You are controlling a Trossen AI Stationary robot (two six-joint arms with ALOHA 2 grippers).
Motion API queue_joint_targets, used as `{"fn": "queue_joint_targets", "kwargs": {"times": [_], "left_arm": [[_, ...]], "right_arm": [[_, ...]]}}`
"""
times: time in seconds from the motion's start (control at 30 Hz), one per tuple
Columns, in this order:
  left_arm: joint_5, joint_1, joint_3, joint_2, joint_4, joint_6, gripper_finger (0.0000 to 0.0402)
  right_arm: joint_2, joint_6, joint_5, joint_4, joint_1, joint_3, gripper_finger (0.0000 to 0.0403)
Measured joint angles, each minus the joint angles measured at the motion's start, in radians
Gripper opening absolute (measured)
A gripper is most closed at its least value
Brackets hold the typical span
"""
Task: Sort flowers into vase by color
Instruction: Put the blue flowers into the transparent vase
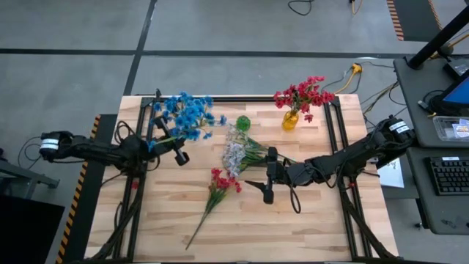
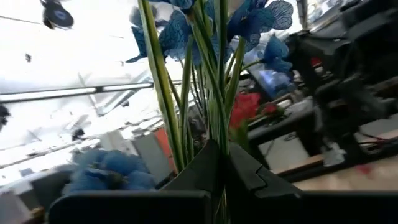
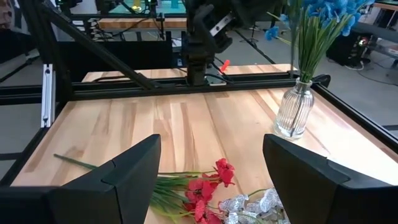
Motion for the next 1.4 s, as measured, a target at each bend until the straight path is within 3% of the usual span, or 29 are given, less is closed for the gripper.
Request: {"fn": "queue_joint_targets", "kwargs": {"times": [0.2,0.63,1.4], "left_arm": [[0.004,0.048,0.001,-0.003,0.003,0.078,0.0000],[0.053,0.177,0.001,0.024,0.031,0.012,0.0000],[0.052,0.218,-0.036,0.034,0.082,-0.055,0.0000]], "right_arm": [[0.000,-0.007,0.000,-0.001,-0.013,-0.002,0.0276],[0.000,0.001,0.000,-0.002,-0.021,-0.006,0.0276],[0.001,-0.002,0.000,-0.004,-0.021,-0.009,0.0276]]}}
